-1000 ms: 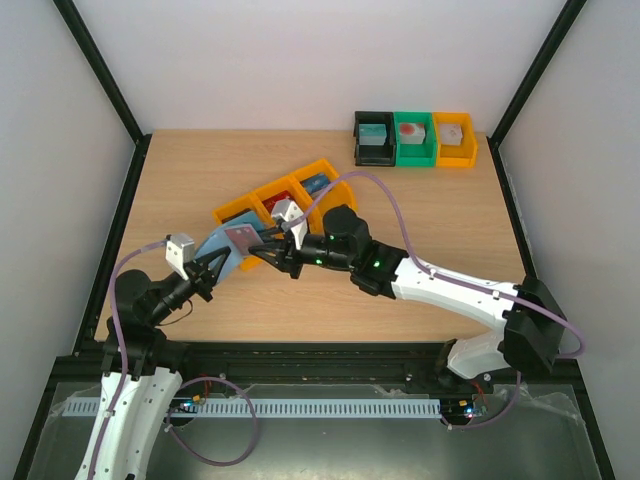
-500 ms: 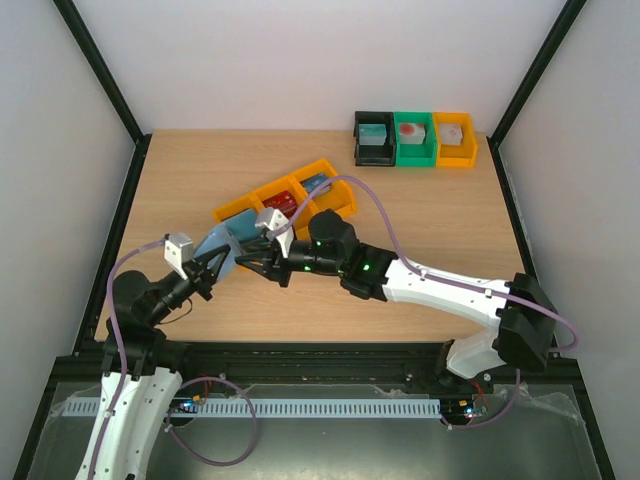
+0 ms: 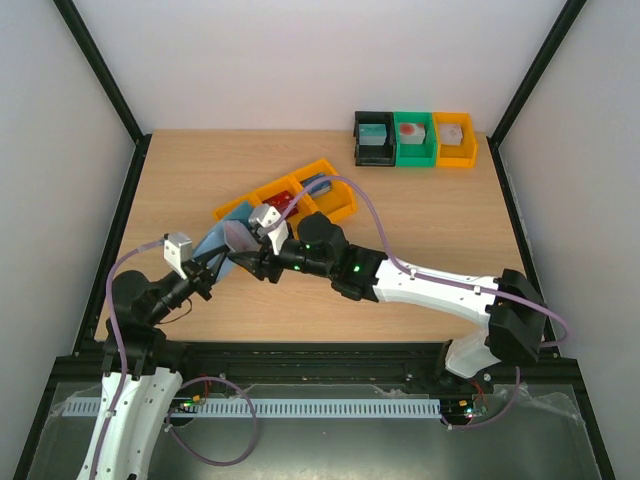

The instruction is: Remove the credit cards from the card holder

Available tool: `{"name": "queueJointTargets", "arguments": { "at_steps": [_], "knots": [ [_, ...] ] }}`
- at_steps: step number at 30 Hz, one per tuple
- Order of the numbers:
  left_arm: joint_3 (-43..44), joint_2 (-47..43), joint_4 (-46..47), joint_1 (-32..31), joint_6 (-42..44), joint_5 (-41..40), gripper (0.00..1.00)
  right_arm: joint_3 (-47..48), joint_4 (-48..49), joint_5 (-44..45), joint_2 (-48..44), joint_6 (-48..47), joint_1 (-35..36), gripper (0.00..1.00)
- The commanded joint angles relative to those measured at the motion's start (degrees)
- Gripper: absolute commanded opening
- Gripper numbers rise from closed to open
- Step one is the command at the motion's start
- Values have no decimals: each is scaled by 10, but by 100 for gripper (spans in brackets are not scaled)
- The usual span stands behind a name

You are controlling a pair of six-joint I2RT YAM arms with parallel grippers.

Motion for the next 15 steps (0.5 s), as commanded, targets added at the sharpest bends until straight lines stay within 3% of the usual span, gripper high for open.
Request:
{"name": "queueJointTargets", "arguments": {
  "at_steps": [1, 9, 12, 15],
  "knots": [
    [1, -4, 28, 3, -6, 22, 2, 9, 16, 85, -16, 11, 0, 56],
    [-1, -5, 30, 3, -11, 17, 2, 0, -27, 112, -64, -14, 0, 74],
    [-1, -6, 25, 3, -8, 16, 2, 0, -63, 83, -88, -34, 0, 81],
    [-1, -4, 22, 3, -4, 14, 2, -5, -107, 19, -116, -63, 0, 82]
  ]
}}
